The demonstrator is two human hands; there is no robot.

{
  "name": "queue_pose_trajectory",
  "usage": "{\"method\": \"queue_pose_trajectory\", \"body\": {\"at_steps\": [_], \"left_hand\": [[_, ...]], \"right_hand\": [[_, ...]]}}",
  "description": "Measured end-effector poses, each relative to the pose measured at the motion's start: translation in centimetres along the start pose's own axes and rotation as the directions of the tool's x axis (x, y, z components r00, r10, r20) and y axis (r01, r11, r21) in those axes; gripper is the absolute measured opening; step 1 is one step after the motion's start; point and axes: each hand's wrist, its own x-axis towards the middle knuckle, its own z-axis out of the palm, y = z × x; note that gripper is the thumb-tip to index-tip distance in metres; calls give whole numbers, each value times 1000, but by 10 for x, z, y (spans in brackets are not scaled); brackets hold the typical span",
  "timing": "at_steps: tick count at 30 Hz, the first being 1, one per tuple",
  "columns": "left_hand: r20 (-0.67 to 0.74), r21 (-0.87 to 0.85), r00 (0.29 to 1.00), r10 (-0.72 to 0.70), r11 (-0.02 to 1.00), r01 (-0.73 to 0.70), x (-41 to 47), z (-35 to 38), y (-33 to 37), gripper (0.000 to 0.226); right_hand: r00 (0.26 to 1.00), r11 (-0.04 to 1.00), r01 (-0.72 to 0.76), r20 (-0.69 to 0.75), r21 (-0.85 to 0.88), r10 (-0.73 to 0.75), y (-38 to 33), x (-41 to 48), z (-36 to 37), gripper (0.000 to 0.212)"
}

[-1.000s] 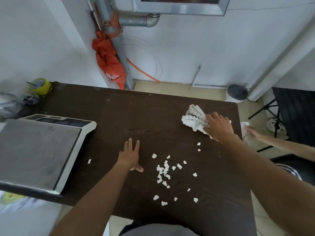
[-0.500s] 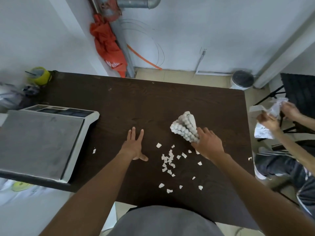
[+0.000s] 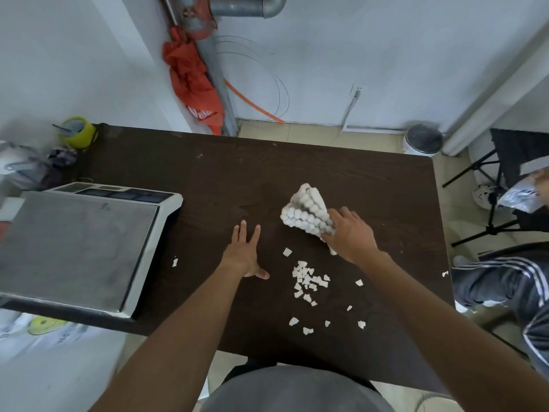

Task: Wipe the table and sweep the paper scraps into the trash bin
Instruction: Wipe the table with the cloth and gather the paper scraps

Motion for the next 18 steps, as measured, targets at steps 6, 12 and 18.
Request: {"method": "queue_pose_trajectory", "body": {"at_steps": [6,12,18], "left_hand": [[-17,-12,1000,14,1000,-14,0,1,-1,140],[2,37,1000,21,999,-21,2,2,3,139],[0,-6,1000,6,1000,-6,0,1,2,140]], "right_hand": [[992,988,127,40,-87,-123,-28,-2,36,61],[966,964,258,21,-58,-258,-22,-39,56,58],[972,973,228,67,-39,-225,-3,-66,53,56]]}}
